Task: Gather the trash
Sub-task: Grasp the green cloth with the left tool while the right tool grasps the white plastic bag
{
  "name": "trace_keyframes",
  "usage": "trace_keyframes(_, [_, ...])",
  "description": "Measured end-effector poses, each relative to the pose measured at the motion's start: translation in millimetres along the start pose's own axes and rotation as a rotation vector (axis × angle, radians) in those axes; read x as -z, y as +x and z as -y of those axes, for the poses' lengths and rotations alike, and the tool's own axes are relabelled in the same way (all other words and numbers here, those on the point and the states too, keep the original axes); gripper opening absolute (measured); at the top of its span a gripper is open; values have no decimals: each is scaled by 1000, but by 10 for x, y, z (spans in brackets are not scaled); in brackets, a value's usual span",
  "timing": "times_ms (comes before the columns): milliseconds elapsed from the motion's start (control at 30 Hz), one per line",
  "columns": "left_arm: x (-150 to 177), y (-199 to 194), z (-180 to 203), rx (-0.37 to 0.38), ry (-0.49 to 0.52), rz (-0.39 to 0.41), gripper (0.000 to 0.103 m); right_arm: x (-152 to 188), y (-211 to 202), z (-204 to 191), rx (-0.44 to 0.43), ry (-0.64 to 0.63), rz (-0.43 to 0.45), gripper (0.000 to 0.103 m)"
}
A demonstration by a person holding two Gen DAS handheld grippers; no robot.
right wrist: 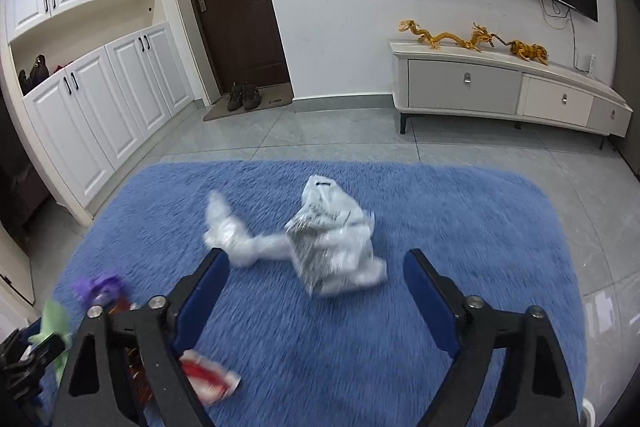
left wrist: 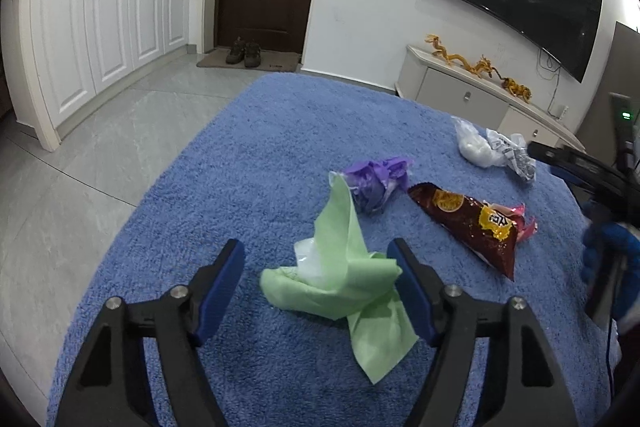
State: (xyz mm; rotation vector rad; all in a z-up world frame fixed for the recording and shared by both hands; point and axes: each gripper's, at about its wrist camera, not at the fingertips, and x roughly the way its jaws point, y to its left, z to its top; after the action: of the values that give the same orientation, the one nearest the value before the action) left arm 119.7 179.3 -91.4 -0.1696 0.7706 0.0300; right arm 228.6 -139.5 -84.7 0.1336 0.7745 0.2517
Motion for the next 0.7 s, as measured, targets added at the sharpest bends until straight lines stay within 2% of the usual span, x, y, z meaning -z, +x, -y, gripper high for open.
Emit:
trace_keyframes(33, [-1,11,1,6,0,-6,67,-11,63,27,0,6,-6,78])
trace_keyframes(133, [-3,35,3,18,-1,-22,64,-1,225,113,4,18,-38,60])
trace_keyframes(167, [-5,53,10,15,2,-33,63,9,254,134,1,23,-50,49])
trace_keyframes(267, [-5,75,40,15,9,-42,62,35,214,209,-10,37,-57,41])
trace_keyframes(400, [-20,69,31,33,16,-39,55,150,26,238,-5,14,-58,35])
trace_keyframes(567, [-3,4,97,94,48,-15,28,404,-399,308,-16,53,-44,34])
trace_keyframes(700, [26,-69,120,135,47,-1,23,602,-743,321,-25,84,-35,34])
